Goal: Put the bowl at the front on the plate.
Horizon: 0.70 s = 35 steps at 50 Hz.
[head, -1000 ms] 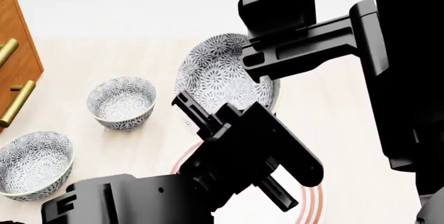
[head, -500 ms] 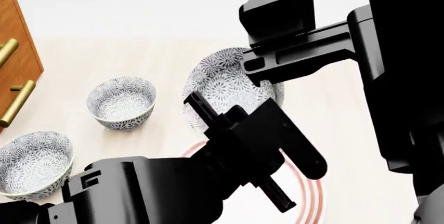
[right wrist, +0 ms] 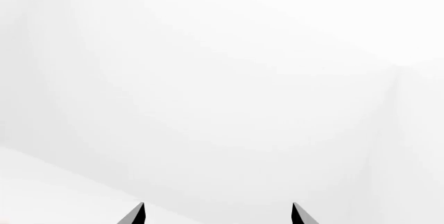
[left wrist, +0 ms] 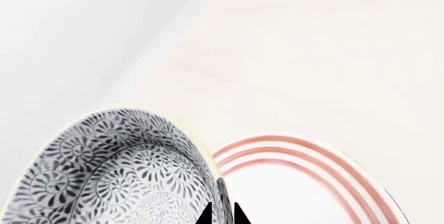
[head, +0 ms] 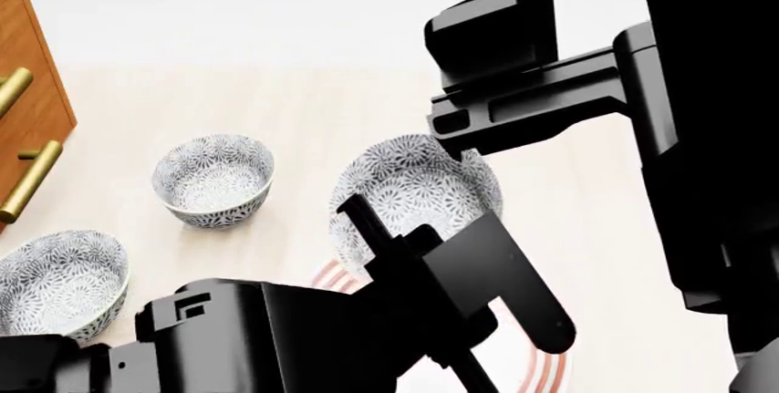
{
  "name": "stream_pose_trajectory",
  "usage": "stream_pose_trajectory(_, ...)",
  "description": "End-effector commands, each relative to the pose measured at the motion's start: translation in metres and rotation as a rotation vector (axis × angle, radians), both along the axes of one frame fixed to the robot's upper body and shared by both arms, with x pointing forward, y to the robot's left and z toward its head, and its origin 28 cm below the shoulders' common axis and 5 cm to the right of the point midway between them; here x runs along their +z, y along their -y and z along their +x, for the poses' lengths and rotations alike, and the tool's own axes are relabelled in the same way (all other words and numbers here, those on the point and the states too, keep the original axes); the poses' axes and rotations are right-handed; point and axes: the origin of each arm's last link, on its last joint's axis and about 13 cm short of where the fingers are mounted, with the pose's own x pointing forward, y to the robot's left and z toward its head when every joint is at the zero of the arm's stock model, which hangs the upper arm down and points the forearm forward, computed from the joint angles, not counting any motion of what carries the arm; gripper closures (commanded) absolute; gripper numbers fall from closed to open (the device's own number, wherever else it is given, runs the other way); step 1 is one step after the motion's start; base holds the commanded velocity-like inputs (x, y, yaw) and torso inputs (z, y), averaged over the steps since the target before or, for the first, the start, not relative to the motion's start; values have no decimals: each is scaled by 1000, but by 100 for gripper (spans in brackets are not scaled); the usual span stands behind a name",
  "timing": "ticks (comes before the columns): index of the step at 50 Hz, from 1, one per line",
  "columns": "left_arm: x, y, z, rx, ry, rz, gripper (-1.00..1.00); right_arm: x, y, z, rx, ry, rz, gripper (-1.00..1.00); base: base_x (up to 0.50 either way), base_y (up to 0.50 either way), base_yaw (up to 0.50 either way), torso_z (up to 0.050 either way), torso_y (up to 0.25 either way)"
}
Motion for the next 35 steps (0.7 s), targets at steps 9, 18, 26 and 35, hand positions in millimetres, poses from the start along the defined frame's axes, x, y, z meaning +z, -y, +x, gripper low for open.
stream_pose_trajectory(9, -14, -4, 1, 17, -36, 70, 100, -2, 1, 2, 0, 15, 13, -100, 0, 0, 0, 0, 1)
stream_pose_trajectory(18, -19, -4, -2, 3, -46, 80, 100, -5, 2, 2, 0, 11, 18, -100, 0, 0, 0, 0, 0)
stream_pose_trajectory(26, -26, -4, -4, -18, -52, 86, 100, -7, 2, 3, 0, 6, 17, -100, 0, 0, 0, 0, 0)
stream_pose_trajectory(35, -32, -3, -9, -46, -59, 98, 100, -10, 2, 7, -2, -4, 16, -100, 0, 0, 0, 0, 1)
